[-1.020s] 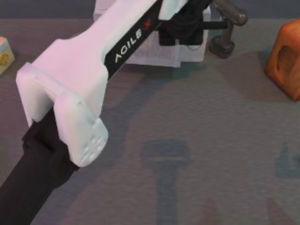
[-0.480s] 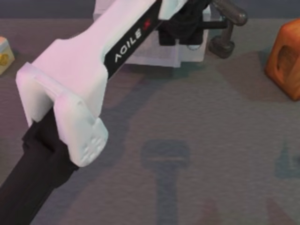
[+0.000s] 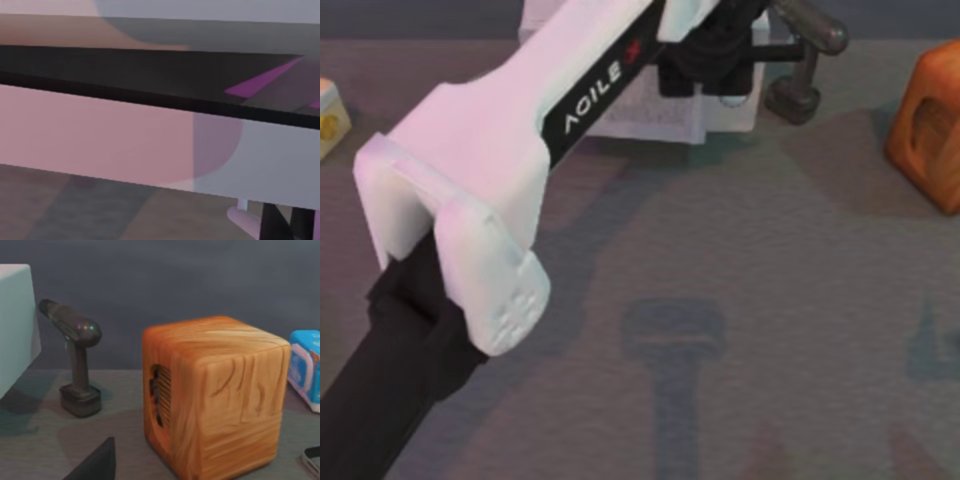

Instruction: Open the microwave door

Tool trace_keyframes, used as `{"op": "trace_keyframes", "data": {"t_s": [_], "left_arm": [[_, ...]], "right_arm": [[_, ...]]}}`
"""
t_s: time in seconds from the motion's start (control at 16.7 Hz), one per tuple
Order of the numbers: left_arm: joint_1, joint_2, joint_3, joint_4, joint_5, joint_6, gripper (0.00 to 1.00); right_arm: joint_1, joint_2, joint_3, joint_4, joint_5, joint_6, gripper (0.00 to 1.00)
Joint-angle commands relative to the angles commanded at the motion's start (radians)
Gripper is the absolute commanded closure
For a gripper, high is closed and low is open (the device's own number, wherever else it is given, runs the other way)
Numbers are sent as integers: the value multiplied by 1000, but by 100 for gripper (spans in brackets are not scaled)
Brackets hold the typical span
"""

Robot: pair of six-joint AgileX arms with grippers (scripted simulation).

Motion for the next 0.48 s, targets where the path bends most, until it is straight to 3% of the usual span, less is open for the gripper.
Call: {"op": "trace_keyframes", "data": {"t_s": [0.48], "left_arm": [[-3,-67,-119,72,10,23,100]], "right_arm": [[0,0,0,0,0,0,0]]}}
